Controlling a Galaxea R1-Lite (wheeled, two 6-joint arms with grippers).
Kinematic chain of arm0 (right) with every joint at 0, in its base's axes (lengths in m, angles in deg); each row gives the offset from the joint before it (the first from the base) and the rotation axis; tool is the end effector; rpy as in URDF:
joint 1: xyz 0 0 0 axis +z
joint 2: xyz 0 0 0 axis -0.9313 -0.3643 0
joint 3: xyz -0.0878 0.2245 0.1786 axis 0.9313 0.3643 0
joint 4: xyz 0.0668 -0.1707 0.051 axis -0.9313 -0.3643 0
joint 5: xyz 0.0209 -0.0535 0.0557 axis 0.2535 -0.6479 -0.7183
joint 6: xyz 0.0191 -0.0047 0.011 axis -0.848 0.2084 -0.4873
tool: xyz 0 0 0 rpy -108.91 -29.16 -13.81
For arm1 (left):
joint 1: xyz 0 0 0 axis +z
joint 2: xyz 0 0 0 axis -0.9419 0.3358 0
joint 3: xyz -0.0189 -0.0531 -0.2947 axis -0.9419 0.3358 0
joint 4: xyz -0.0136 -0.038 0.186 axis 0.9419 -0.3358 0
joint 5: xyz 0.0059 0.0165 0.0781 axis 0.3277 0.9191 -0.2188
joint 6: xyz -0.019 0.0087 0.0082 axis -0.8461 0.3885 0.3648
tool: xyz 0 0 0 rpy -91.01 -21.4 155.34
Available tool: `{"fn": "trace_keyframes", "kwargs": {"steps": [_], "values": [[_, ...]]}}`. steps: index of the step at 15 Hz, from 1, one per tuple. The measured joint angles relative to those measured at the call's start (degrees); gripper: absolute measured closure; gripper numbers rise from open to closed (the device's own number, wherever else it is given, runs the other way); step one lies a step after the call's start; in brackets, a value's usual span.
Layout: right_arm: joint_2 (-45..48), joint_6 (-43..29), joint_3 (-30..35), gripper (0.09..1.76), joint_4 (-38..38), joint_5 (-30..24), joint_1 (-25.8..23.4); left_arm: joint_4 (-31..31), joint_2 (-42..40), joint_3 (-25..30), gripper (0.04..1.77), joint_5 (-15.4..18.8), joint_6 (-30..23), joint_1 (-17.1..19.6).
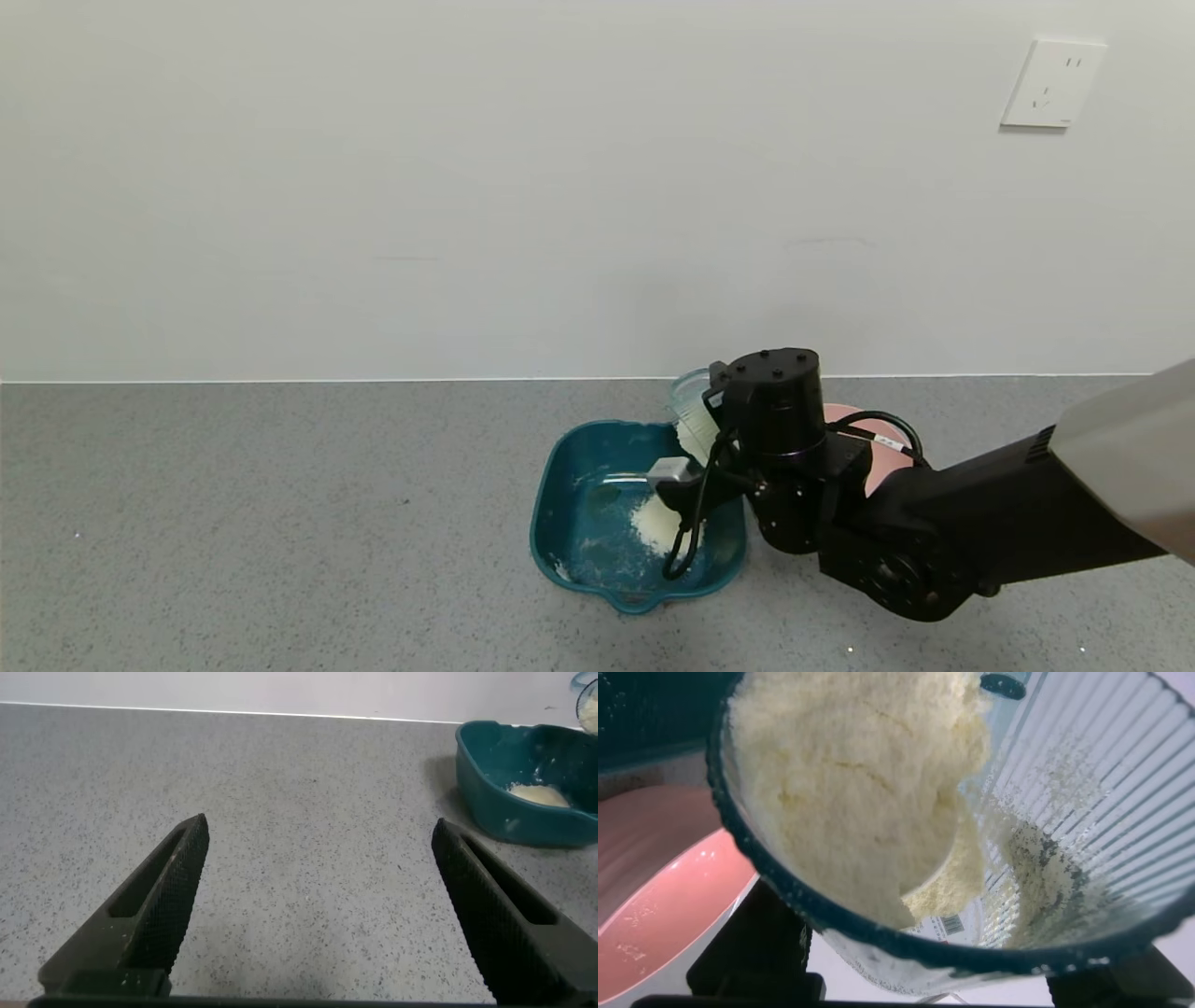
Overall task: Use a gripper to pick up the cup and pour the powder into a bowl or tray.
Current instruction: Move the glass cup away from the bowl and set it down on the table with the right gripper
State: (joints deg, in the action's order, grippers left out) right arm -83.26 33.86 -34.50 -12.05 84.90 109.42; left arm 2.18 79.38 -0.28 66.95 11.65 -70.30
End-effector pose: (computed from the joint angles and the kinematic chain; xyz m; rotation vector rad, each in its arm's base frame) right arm 0.3134 0.2515 0.1282 -2.0654 0.1336 0.2349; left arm -0.0225 0.0004 0.0767 -0.0516 -0.0083 0.0202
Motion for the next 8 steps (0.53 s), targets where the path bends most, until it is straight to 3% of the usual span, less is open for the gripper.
{"fn": "trace_keyframes", "kwargs": {"steps": [8], "values": [[0.01,0.05,1.26,0.5,2.49,-0.44,-0.46,0.0,0.0,0.0,0.09,0.0,0.0,0.0]]}}
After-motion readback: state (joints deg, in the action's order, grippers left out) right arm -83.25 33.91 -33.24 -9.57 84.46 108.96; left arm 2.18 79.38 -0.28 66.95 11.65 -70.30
